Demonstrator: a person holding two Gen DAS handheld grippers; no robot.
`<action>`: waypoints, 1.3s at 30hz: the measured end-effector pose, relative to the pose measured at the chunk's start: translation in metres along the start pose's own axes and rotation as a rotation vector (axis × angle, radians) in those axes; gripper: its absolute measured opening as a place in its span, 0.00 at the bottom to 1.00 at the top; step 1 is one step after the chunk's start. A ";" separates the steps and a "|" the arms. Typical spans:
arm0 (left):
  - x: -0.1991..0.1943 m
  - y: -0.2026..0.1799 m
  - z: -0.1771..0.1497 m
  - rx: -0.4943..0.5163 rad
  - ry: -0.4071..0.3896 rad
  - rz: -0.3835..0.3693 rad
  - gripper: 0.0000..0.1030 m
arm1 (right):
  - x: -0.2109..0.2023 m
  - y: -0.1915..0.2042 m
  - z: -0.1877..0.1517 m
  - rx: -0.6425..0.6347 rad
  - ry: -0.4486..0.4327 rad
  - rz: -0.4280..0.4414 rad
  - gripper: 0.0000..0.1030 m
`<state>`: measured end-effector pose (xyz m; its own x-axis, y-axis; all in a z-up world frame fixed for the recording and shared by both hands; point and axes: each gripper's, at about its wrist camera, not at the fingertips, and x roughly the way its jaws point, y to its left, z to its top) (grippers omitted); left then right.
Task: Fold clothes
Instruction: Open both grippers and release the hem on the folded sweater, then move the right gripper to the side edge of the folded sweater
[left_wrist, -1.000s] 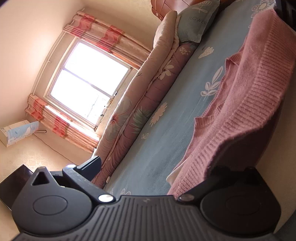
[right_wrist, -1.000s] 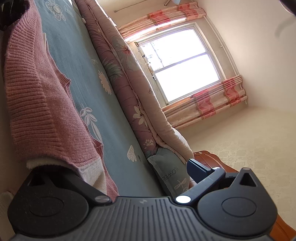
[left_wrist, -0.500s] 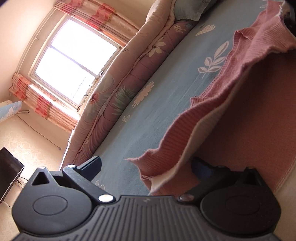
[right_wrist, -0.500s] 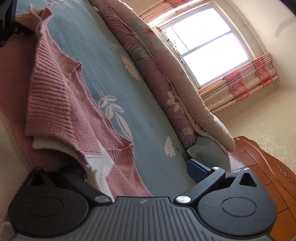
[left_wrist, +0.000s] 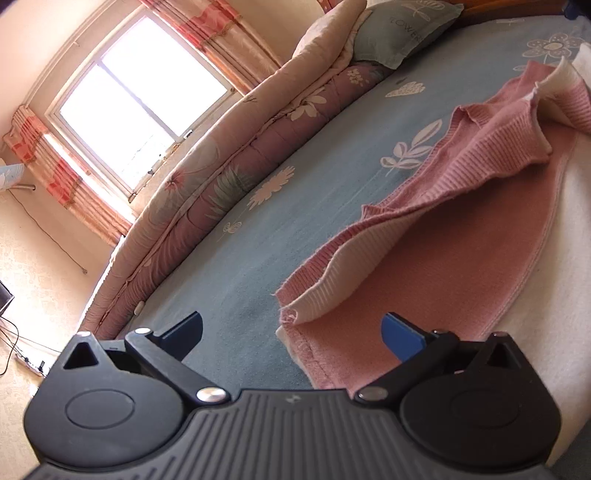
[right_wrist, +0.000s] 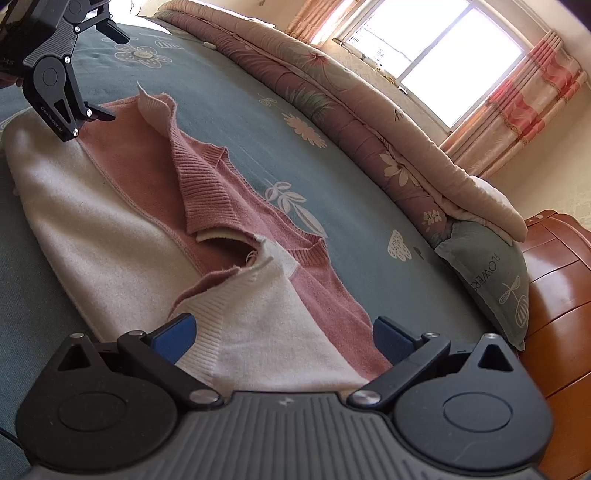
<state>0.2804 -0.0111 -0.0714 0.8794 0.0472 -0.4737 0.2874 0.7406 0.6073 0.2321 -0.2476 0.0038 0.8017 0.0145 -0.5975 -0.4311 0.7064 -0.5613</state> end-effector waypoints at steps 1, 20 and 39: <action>-0.007 0.001 0.000 -0.019 -0.004 -0.034 0.99 | -0.003 0.002 -0.006 -0.019 0.017 0.009 1.00; -0.043 -0.025 0.003 -0.139 0.084 -0.509 0.99 | 0.061 -0.075 -0.009 0.149 0.074 -0.249 1.00; -0.036 -0.021 0.002 -0.203 0.106 -0.558 0.99 | 0.057 -0.104 -0.013 0.432 0.017 0.251 1.00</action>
<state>0.2433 -0.0297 -0.0661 0.5710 -0.3271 -0.7530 0.6073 0.7854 0.1193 0.3172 -0.3294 0.0215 0.6867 0.2122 -0.6952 -0.3959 0.9113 -0.1129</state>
